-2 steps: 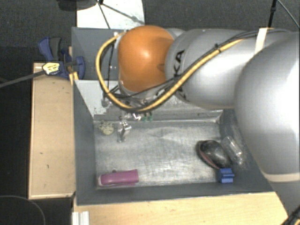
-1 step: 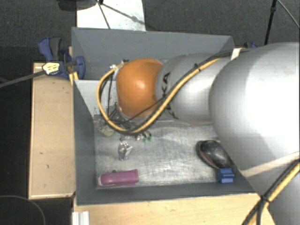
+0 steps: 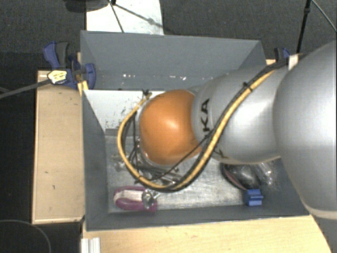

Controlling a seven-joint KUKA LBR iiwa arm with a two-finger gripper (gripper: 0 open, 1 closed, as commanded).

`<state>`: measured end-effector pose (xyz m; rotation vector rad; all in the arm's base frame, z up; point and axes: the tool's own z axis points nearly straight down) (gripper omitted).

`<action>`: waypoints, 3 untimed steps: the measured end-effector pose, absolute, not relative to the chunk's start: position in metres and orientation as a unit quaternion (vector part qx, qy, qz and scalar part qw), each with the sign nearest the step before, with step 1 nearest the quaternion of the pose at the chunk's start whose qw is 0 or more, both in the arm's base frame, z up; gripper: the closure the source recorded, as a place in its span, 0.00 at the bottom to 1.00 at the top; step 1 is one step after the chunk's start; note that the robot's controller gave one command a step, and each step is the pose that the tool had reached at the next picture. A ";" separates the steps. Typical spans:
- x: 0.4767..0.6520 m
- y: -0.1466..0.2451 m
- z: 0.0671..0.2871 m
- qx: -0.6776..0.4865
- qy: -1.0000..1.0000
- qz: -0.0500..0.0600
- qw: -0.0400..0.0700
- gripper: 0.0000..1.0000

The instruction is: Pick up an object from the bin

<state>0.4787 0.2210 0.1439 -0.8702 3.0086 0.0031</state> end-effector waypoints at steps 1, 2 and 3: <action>0.484 0.225 0.074 -0.359 0.933 0.000 0.009 0.00; 0.479 0.224 0.071 -0.357 0.934 0.001 0.002 1.00; 0.553 0.223 0.105 -0.203 0.979 0.001 0.003 1.00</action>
Offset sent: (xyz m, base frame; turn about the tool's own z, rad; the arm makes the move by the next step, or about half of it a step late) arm -0.0002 0.0028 -0.0734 -0.1750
